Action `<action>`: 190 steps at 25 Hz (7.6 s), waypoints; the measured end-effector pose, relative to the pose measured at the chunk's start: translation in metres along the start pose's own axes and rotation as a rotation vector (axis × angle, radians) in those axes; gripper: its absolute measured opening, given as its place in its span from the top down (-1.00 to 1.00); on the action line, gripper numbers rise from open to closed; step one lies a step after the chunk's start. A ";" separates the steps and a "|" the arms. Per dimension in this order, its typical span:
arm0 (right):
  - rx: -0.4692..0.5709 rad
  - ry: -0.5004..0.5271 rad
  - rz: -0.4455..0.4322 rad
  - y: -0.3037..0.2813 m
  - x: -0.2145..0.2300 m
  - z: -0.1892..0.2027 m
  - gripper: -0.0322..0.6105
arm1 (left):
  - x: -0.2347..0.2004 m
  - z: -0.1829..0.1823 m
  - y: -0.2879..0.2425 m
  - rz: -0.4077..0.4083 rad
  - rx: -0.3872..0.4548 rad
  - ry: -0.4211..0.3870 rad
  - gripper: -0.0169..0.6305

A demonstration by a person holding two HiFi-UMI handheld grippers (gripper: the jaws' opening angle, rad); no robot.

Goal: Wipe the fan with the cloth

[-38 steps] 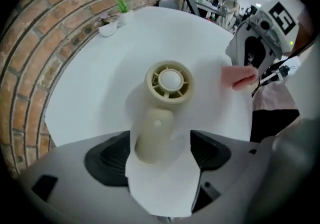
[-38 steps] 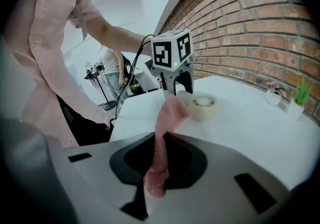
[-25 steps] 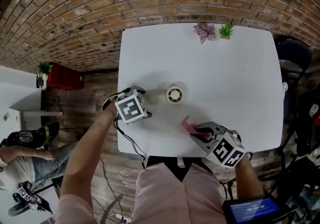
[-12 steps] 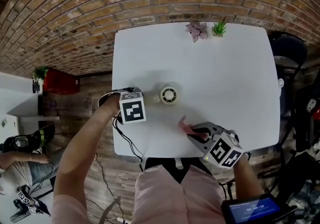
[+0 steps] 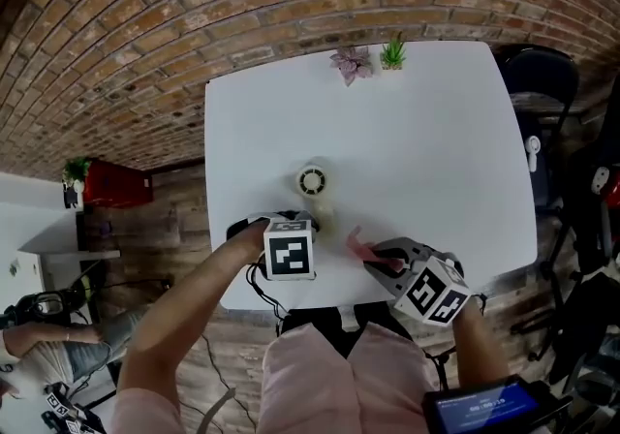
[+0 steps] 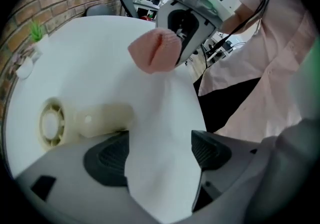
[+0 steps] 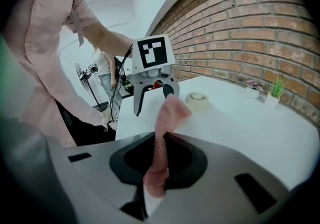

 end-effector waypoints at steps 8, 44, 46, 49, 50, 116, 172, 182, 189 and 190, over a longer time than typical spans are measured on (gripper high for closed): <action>-0.004 -0.072 0.084 0.021 0.002 0.019 0.77 | -0.024 -0.043 -0.001 -0.082 0.060 -0.052 -0.27; -0.228 -0.140 0.271 -0.033 0.081 0.032 0.37 | -0.099 0.001 0.059 -0.344 -0.057 -0.216 -0.20; -0.234 -0.181 0.270 -0.034 0.084 0.032 0.49 | -0.099 0.000 0.058 -0.340 -0.074 -0.241 -0.20; -0.266 -0.206 0.244 -0.035 0.089 0.031 0.75 | -0.098 -0.002 0.056 -0.331 -0.108 -0.288 -0.19; -0.272 -0.186 0.233 -0.035 0.091 0.029 0.78 | -0.098 -0.003 0.055 -0.327 -0.120 -0.305 -0.19; -0.181 0.581 -0.213 -0.043 0.054 0.017 0.79 | -0.100 -0.011 0.045 -0.284 -0.315 -0.391 -0.20; -0.089 -0.133 0.280 -0.078 0.045 -0.010 0.79 | -0.107 -0.001 0.053 -0.329 -0.145 -0.064 -0.21; -0.100 -0.179 0.329 -0.062 0.060 0.005 0.79 | -0.107 -0.001 0.052 -0.324 -0.160 -0.078 -0.21; -0.099 -0.198 0.343 -0.054 0.068 0.012 0.79 | -0.107 -0.003 0.051 -0.322 -0.182 -0.101 -0.21; -0.100 -0.200 0.346 -0.053 0.069 0.013 0.79 | -0.107 -0.004 0.051 -0.321 -0.187 -0.107 -0.21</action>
Point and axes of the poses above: the fingertips, and each gripper's own axes: y backward along the fingers, x to its right, z out of its underside, the point moved 5 cm from there along y, backward along the fingers, and after that the axes turned 10 degrees about z, right-handed, at the moved point
